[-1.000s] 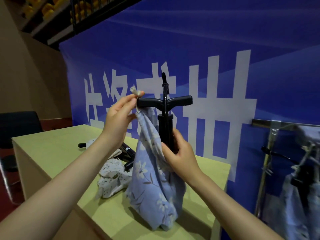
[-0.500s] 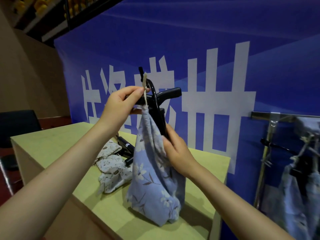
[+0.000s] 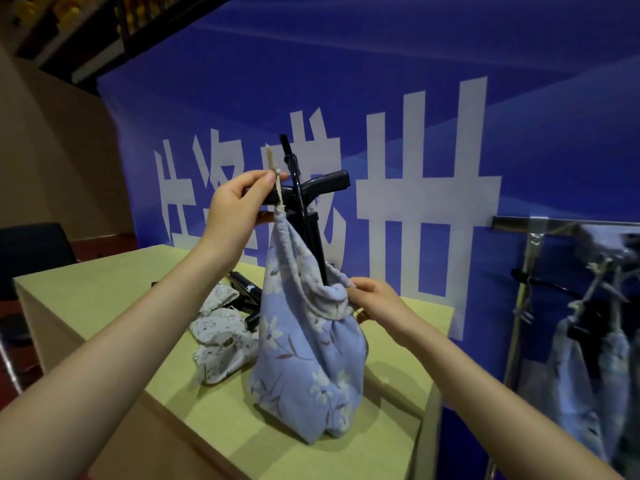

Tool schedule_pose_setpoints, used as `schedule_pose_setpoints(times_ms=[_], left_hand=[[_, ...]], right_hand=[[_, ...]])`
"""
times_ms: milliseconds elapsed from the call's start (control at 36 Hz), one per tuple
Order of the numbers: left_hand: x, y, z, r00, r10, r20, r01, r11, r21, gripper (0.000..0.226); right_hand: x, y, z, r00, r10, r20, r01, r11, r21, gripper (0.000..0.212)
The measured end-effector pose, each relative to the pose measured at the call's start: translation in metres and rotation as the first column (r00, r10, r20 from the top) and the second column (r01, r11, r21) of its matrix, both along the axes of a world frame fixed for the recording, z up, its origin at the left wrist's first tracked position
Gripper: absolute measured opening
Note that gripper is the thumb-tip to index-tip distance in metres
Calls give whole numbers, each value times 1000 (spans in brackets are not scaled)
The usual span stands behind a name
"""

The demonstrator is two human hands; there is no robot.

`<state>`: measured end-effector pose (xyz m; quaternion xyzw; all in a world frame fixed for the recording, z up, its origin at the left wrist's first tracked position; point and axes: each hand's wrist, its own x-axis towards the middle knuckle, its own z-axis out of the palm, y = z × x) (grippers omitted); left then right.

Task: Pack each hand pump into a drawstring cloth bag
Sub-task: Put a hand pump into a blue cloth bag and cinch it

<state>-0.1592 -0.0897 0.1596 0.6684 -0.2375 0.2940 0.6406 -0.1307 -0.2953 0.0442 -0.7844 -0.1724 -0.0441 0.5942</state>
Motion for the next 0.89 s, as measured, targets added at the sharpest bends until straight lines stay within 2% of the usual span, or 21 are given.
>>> schedule_pose_setpoints(times_ms=[83, 167, 222, 306, 361, 444, 500, 556, 611, 667, 694, 806, 889], left_hand=[[-1, -3, -1, 999, 23, 36, -22, 1000, -10, 21], [0, -4, -2, 997, 58, 56, -59, 998, 3, 20], [2, -4, -3, 996, 74, 59, -75, 997, 6, 20], [4, -3, -3, 995, 77, 61, -77, 997, 1, 21], [5, -4, -4, 995, 79, 66, -78, 997, -7, 20], [6, -5, -5, 995, 75, 72, -74, 997, -14, 20], [5, -6, -5, 994, 75, 82, -74, 997, -17, 19], [5, -6, -4, 993, 78, 93, -77, 997, -17, 19], [5, -9, -3, 992, 77, 96, -76, 997, -10, 19], [5, -12, -2, 993, 78, 94, -78, 997, -1, 19], [6, -14, -1, 993, 80, 91, -80, 997, 0, 19], [10, -21, 0, 992, 92, 92, -93, 996, 12, 21], [11, -24, 1, 992, 90, 88, -92, 996, 10, 24]], right_hand=[[3, -5, 0, 984, -162, 70, 169, 979, -117, 15], [3, -13, 4, 964, -256, 75, 267, 940, -212, 26], [-1, -18, 10, 969, -243, 39, 246, 943, -226, 31], [-6, -29, 21, 988, -138, -68, 135, 990, -47, 32], [-9, -36, 28, 993, -99, -69, 100, 995, 12, 29], [-13, -48, 40, 996, -84, -6, 83, 995, -58, 29], [-16, -56, 47, 995, -100, 20, 102, 980, -170, 27], [-16, -62, 52, 976, -186, 115, 215, 913, -348, 26], [-13, -67, 57, 906, -274, 324, 409, 765, -498, 30], [-12, -66, 63, 821, -295, 489, 549, 642, -535, 34], [-13, -66, 67, 803, -294, 518, 572, 621, -536, 34], [-13, -67, 89, 856, -260, 447, 497, 651, -573, 35], [-19, -67, 110, 916, -213, 340, 372, 768, -521, 33]])
